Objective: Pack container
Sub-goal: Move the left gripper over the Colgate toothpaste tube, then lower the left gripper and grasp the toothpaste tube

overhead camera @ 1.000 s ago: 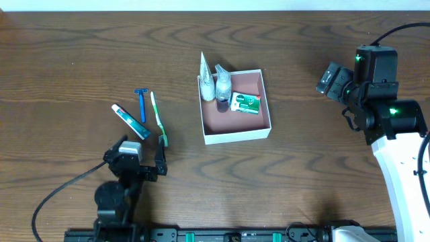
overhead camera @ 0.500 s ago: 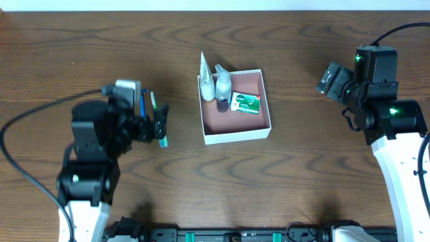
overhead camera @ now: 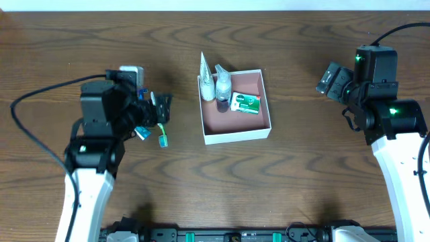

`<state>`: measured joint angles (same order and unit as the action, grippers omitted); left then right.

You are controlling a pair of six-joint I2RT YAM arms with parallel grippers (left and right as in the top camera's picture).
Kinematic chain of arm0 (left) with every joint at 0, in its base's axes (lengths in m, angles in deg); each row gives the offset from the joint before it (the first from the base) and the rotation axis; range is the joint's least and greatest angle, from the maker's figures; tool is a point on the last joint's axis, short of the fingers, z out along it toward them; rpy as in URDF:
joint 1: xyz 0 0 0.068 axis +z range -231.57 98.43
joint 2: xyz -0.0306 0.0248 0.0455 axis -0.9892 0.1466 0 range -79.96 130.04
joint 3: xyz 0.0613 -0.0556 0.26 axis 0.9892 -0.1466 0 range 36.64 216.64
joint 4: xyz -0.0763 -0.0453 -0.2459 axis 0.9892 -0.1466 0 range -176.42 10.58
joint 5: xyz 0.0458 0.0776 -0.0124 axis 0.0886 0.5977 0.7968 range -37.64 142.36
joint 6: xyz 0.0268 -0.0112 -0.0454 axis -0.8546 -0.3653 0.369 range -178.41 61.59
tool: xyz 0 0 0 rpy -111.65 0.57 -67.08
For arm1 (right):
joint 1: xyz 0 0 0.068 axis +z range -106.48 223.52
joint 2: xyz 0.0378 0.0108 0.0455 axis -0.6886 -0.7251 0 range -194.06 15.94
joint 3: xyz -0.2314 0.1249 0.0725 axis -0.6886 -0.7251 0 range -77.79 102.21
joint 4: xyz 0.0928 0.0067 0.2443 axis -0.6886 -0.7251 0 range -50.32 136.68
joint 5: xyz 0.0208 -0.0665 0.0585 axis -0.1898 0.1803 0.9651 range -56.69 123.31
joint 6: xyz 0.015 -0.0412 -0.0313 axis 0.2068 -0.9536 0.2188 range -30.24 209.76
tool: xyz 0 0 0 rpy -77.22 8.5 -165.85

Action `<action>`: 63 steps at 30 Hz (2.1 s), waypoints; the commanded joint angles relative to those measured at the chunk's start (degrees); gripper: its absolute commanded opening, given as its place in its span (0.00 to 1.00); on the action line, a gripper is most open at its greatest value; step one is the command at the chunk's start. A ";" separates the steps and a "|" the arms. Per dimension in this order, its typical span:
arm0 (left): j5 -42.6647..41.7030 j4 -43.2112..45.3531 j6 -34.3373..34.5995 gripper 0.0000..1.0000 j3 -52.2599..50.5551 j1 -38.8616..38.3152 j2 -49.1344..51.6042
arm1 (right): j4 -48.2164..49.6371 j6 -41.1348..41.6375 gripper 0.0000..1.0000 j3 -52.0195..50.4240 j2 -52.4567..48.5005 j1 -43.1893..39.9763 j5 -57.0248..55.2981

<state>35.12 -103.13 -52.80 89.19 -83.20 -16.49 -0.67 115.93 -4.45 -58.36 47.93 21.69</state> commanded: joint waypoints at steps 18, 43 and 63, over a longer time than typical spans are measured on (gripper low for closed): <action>16.41 2.62 33.53 0.98 0.94 9.29 25.33 | -0.09 0.81 0.99 0.70 0.04 -0.37 -0.81; 21.79 8.00 32.61 0.81 0.94 9.38 40.30 | -0.07 0.81 0.99 0.70 0.04 -0.37 -0.81; 13.70 6.01 25.68 0.34 2.25 9.38 37.81 | -0.07 0.81 0.99 0.70 0.04 -0.37 -0.81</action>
<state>52.63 -96.35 -25.28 90.77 -73.91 22.13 -0.67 115.93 -4.45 -58.36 47.93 21.69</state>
